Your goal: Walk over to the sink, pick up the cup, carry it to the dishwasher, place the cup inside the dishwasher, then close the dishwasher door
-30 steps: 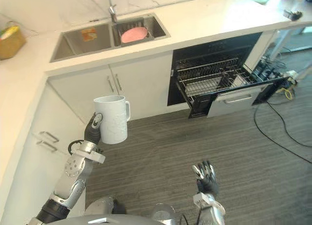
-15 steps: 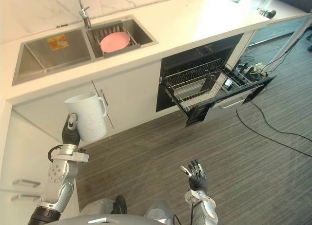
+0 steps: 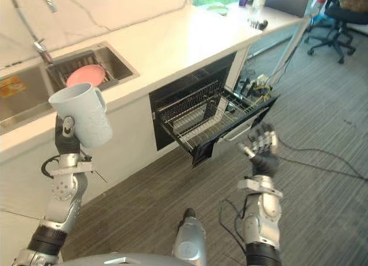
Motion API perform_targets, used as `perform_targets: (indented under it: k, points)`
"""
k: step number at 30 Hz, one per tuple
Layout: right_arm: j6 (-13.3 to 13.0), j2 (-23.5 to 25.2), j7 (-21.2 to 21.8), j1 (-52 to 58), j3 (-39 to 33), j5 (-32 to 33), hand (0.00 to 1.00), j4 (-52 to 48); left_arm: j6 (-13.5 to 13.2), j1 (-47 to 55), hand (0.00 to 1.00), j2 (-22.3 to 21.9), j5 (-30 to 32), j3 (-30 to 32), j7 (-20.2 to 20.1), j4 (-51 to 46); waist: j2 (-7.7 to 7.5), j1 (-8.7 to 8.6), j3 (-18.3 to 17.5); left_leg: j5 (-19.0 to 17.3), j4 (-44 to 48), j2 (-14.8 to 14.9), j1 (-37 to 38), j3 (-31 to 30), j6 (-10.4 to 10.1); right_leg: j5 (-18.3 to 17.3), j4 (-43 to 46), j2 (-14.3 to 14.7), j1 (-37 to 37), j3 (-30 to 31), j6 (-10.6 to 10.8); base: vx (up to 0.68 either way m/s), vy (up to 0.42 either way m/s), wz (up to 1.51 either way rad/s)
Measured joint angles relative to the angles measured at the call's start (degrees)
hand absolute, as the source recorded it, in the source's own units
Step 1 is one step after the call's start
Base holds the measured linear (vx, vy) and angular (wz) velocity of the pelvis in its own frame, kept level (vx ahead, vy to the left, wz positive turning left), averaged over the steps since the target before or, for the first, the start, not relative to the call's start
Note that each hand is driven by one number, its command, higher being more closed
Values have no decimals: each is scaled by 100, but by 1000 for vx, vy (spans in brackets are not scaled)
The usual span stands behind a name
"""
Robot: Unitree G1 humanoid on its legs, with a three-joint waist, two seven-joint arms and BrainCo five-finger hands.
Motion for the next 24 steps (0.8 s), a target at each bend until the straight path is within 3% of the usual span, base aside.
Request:
perform_targets:
  k: [2,3,5,7,8,9,10,11,12,14,15,16,18,19,20,24]
  points:
    - [18,9,5,-3,-51,131,0,-178,1,-339,100,4,3,7,28,0,28,21,-8,-23,-55,131,56,-144,-66,-182,197,167,-55,-31,-85,166,-164,-17]
    - [42,22,28,-3,-46,182,0,-348,29,-489,100,-8,0,7,60,27,-95,11,40,-39,-111,163,152,-88,-165,-478,687,140,-232,8,-107,97,-120,-16]
    - [143,22,69,-1,-51,188,0,-466,85,-444,100,-79,0,7,61,142,-104,5,47,-58,-138,240,331,18,-195,-858,1122,140,-328,27,-131,181,-152,-14]
    - [303,49,162,10,-42,361,0,-414,136,-314,100,-220,4,7,62,235,-35,3,26,140,770,379,-7,-35,296,-996,1102,234,-256,3,-171,223,-133,-6]
    - [405,73,197,36,-44,391,0,-416,178,-241,100,-309,10,-4,53,243,89,6,93,585,1813,604,-557,-78,892,-1017,848,398,-6,-64,-198,278,-208,10]
    - [433,87,283,83,-57,395,0,-415,250,-188,100,-380,12,-2,26,245,210,23,167,1105,2804,703,-1079,-476,698,-1023,557,558,349,-74,-245,274,-164,10]
    - [445,85,318,89,-59,396,0,-413,258,-144,100,-412,14,-5,18,242,266,47,189,975,3021,622,-1220,-614,435,-1029,422,572,516,-54,-267,250,-66,1]
    - [457,115,370,135,-43,396,0,-411,261,-12,100,-467,19,-14,1,233,282,80,210,688,2893,322,-1398,-641,272,-1019,151,606,882,-38,-302,167,39,-7]
    - [462,133,398,154,-28,396,0,-412,261,43,100,-476,20,-15,-17,232,285,81,210,592,2620,132,-1450,-635,317,-1002,16,601,1070,-23,-330,319,37,-5]
    - [467,123,420,183,186,388,0,-414,239,202,100,-474,31,-8,-97,116,244,244,181,644,675,-589,-1669,-632,411,-1025,-342,512,1483,170,-290,355,23,-35]
    - [473,114,411,176,229,379,0,-414,236,252,100,-474,32,-7,-98,50,248,324,177,787,285,-646,-1735,-663,347,-1046,-350,514,1475,256,-253,222,10,-78]
    - [511,125,390,183,387,338,0,-404,234,338,100,-472,32,-7,-100,-30,258,420,177,1188,-274,-653,-1909,-726,244,-1111,-327,525,1498,419,-149,226,30,-88]
    - [532,123,378,242,633,337,0,-406,234,502,100,-472,28,-4,-106,-30,286,446,161,1749,-711,-630,-1935,-799,123,-1246,-297,554,1623,696,-15,285,80,-86]
    - [532,112,375,243,688,355,0,-414,215,584,100,-473,-4,-5,-156,-30,377,412,91,2376,-820,-621,-1866,-790,169,-1303,-269,599,1657,852,164,447,228,-79]
    - [543,161,359,224,694,371,0,-398,186,574,100,-424,-4,2,-231,-26,361,380,55,2668,-817,-670,-1817,-740,481,-1350,-262,541,1665,1035,286,512,262,-72]
    - [646,179,396,89,889,379,0,-398,112,281,100,-270,-243,23,-259,-30,137,310,-6,2878,-1707,-979,-1456,-434,734,-990,-918,292,1755,1036,553,265,142,-31]
